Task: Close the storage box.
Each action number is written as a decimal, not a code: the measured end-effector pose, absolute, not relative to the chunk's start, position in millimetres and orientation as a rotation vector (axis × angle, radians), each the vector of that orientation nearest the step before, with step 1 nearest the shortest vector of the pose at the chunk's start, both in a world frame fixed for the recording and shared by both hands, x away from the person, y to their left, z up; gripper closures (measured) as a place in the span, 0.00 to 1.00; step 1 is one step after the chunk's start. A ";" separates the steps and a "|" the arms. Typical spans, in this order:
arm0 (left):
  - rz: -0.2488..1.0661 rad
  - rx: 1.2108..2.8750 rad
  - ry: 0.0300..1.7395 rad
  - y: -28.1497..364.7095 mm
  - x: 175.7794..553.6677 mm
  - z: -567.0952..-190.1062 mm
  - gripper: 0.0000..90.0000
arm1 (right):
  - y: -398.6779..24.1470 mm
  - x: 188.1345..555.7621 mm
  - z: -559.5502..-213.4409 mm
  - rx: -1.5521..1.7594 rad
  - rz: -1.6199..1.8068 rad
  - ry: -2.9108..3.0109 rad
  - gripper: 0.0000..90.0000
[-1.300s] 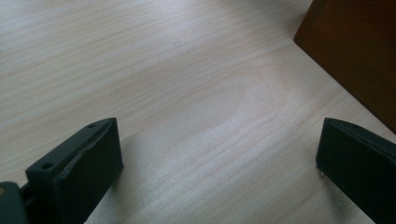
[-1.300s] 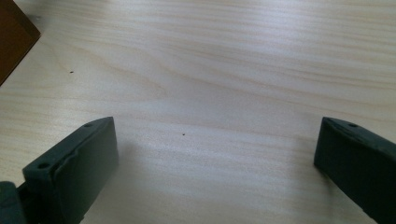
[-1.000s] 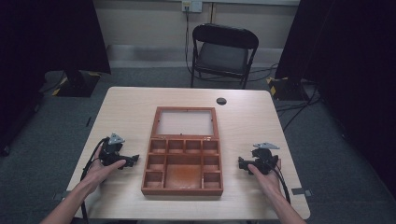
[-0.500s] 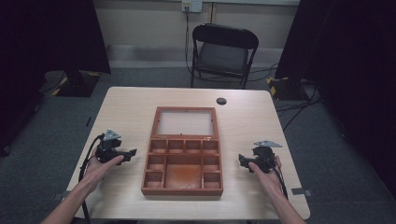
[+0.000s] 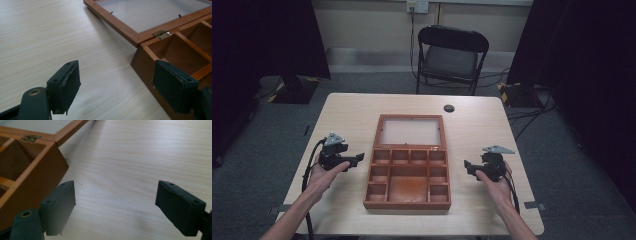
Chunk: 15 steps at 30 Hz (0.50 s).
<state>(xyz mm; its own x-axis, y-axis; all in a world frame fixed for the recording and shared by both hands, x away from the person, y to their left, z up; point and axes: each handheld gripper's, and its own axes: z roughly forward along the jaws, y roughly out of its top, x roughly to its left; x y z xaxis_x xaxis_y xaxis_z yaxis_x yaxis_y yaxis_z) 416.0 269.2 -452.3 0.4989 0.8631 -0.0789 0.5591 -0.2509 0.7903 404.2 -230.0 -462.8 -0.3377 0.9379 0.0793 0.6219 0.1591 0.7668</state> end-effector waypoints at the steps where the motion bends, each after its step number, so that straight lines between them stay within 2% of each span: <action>1: 0.480 1.942 1.171 269.2 416.0 -452.3 0.24 | -230.0 404.2 -462.8 1.481 1.021 2.026 0.17; 8: 0.454 1.981 1.137 258.0 418.8 -449.6 0.25 | -217.2 414.9 -459.5 1.423 1.048 2.065 0.18; 15: 0.461 1.956 1.152 255.7 440.3 -441.6 0.25 | -200.0 435.2 -451.3 1.396 1.115 2.061 0.18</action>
